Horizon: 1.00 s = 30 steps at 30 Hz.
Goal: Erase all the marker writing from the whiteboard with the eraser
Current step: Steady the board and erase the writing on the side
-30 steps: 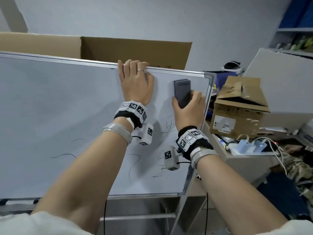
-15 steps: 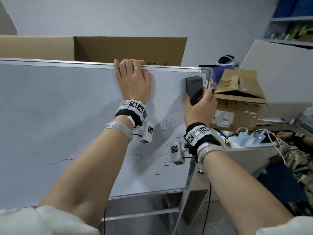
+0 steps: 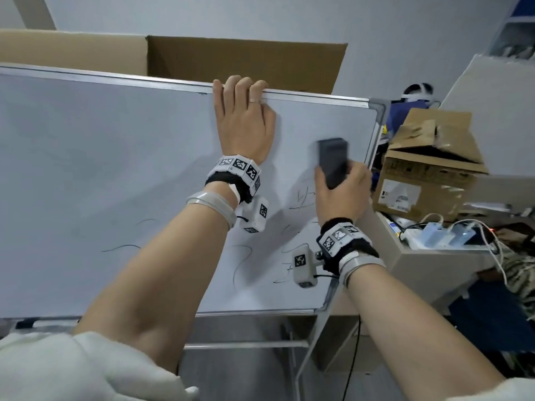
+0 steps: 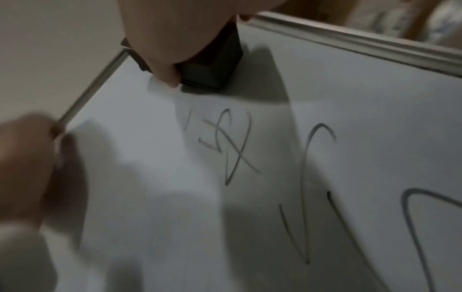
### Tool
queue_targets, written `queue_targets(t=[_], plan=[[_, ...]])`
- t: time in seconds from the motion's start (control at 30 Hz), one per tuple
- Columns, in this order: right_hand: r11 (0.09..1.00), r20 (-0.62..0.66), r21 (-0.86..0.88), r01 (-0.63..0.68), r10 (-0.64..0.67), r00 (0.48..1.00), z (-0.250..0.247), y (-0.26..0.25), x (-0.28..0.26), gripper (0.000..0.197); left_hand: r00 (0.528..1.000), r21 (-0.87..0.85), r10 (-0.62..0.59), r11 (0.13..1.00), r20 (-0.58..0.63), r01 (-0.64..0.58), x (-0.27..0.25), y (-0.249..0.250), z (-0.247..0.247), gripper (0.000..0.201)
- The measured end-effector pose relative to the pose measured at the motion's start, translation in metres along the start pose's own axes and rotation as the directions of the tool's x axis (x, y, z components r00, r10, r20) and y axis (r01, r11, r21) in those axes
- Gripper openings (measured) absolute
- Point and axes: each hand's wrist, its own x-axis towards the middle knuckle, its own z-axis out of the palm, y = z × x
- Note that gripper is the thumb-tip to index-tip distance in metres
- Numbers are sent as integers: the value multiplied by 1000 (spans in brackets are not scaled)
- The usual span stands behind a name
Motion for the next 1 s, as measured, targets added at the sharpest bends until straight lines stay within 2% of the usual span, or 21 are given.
queue_targets(t=[0.07,0.2,0.27,0.37,0.47,0.53,0.7,0.8,0.87,0.93,1.0], plan=[[993,-36,0,-120,120,992,-6,13,1,57,999,9,-44,999,-8,45,-3,6,0,37],[990,-11,-40,-136,135,991,-2,20,-16,58,993,34,-97,995,69,95,-6,10,-6,45],[995,51,16,-103,102,993,8,5,-31,56,985,68,-90,994,146,81,-4,5,-14,51],[998,160,63,30,-40,986,27,-20,-51,55,969,92,-50,995,241,29,-3,-5,-23,57],[995,168,58,76,-85,982,34,-29,-54,54,954,102,-28,995,299,-3,-2,-10,-27,63],[996,147,32,81,-85,986,30,-25,-51,56,950,103,-14,994,312,-19,-3,-8,-28,65],[1000,-5,-20,-13,13,1000,9,-10,-27,58,959,96,-6,995,285,-23,-9,8,-23,69],[998,21,-60,-3,4,1000,8,-5,-29,58,960,99,-9,995,280,-19,-11,7,-21,70],[998,85,-56,5,-1,996,14,-2,-43,57,959,110,-16,994,284,-16,-9,3,-20,71],[996,142,-65,68,-58,988,17,0,-57,56,953,121,-27,993,301,-10,-9,-2,-20,71],[989,148,-75,128,-116,982,15,-1,-54,55,949,130,-28,991,314,-14,-9,-3,-20,71]])
